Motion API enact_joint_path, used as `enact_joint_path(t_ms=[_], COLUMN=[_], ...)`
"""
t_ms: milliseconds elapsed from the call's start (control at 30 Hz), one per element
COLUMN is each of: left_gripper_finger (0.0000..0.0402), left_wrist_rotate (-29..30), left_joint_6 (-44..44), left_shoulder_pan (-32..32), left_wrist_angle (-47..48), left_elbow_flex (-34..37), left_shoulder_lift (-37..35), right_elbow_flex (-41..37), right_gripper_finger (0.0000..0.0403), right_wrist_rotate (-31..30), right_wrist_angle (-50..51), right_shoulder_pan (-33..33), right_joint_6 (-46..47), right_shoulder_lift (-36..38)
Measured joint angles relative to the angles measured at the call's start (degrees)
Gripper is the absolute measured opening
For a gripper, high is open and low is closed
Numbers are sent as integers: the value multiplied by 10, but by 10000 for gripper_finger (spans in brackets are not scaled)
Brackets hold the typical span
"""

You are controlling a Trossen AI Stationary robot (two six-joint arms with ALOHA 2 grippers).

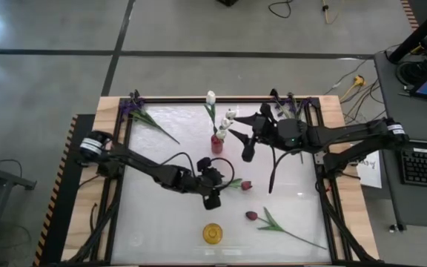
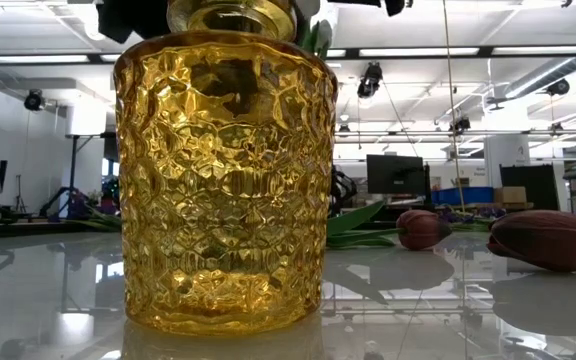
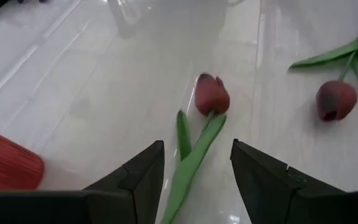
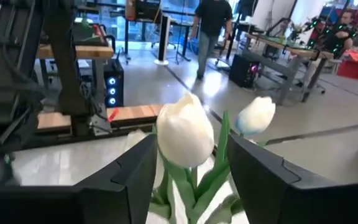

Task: Sort flowers into vase by color
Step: Put the white tulip into the red vase

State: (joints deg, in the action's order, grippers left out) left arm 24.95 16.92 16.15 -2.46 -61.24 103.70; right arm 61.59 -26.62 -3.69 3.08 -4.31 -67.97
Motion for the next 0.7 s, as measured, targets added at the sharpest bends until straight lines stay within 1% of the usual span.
enact_joint_path(t_ms=[267, 600, 700], left_gripper_finger=[174, 174, 174], left_wrist_rotate=[0, 0, 0], left_joint_6=[13, 21, 22], left_shoulder_pan=[-2, -1, -1], left_wrist_angle=[-17, -19, -19], left_elbow_flex=[0, 0, 0], left_shoulder_lift=[29, 29, 29], right_elbow_flex=[0, 0, 0], right_gripper_finger=[147, 61, 47], right_wrist_rotate=[0, -5, -4], right_wrist_angle=[-31, -26, -24], right_shoulder_pan=[-12, -24, -22], right_joint_6=[-3, -2, -2], right_shoulder_lift=[-40, -69, -66])
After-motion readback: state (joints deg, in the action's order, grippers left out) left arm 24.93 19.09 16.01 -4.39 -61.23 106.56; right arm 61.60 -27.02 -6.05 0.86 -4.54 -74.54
